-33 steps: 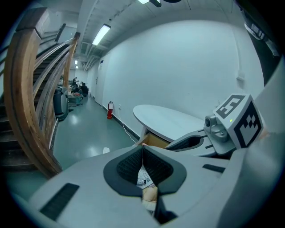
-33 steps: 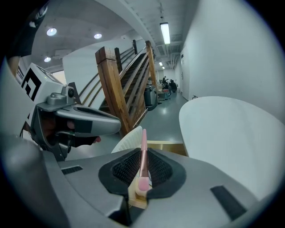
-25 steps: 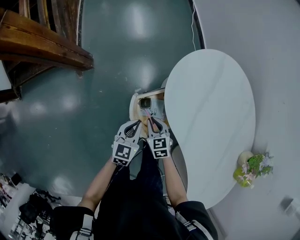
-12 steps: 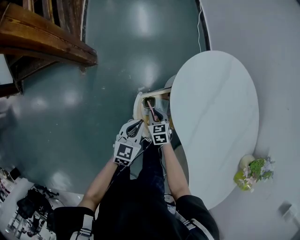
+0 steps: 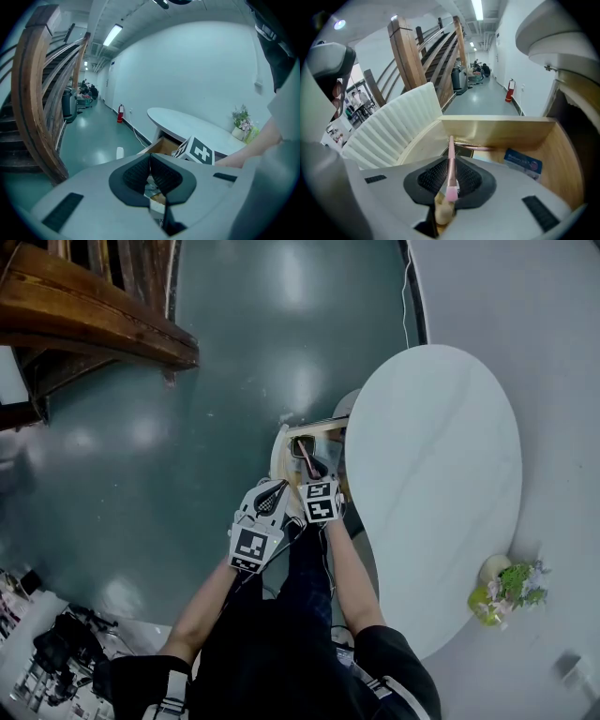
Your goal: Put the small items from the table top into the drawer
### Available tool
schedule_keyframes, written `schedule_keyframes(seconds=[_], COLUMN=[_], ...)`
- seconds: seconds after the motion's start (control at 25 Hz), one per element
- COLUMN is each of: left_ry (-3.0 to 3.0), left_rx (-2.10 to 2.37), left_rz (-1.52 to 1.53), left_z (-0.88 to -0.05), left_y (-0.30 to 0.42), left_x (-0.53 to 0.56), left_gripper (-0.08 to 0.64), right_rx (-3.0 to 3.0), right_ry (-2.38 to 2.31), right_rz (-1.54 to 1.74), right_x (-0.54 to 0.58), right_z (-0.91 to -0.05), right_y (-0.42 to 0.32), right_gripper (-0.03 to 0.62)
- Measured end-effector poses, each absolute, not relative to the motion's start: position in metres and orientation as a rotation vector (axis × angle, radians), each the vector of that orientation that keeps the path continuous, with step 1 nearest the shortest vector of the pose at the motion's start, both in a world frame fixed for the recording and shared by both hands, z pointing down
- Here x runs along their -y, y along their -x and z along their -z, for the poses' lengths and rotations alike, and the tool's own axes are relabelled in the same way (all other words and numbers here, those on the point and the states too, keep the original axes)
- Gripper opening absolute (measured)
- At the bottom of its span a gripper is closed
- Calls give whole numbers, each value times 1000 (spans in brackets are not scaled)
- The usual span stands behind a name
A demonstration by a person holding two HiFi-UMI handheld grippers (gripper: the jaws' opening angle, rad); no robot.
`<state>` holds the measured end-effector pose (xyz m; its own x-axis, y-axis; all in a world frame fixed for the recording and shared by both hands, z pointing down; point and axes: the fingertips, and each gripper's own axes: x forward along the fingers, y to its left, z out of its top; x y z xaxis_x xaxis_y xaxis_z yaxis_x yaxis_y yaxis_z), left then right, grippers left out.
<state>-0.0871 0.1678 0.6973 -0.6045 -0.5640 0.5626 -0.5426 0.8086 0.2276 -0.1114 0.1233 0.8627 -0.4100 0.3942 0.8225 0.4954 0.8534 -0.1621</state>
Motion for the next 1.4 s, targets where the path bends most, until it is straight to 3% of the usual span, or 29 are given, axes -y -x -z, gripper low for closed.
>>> schedule_keyframes(seconds=[0.08,0.16,0.72,0.84,1.04,1.4], left_ry=[-814,-817,-829,-820,-846,-934], left_rx=[2350,2347,2406,2432,2459,2521], left_rz=[40,36,21,31,10,-18], left_z=[-698,-699,-657,-638,-608,-548], left_y=[86,86,86,84,76,70], left_x=[-168,-168,-167,-167,-158,-129], left_gripper=[20,20,20,20,20,20], right_rx=[2087,2099,2142,2180,2262,2450], right_ry=[657,673,720,732,703,643], right_rz=[111,76,50,39,41,14], right_x=[-125,-128,-143,-144,-132,-89], right_z=[-855,-850,-789,-760,-709,-605], right_y=[113,113,99,92,82,75], right_gripper=[88,200,206,186,72,35])
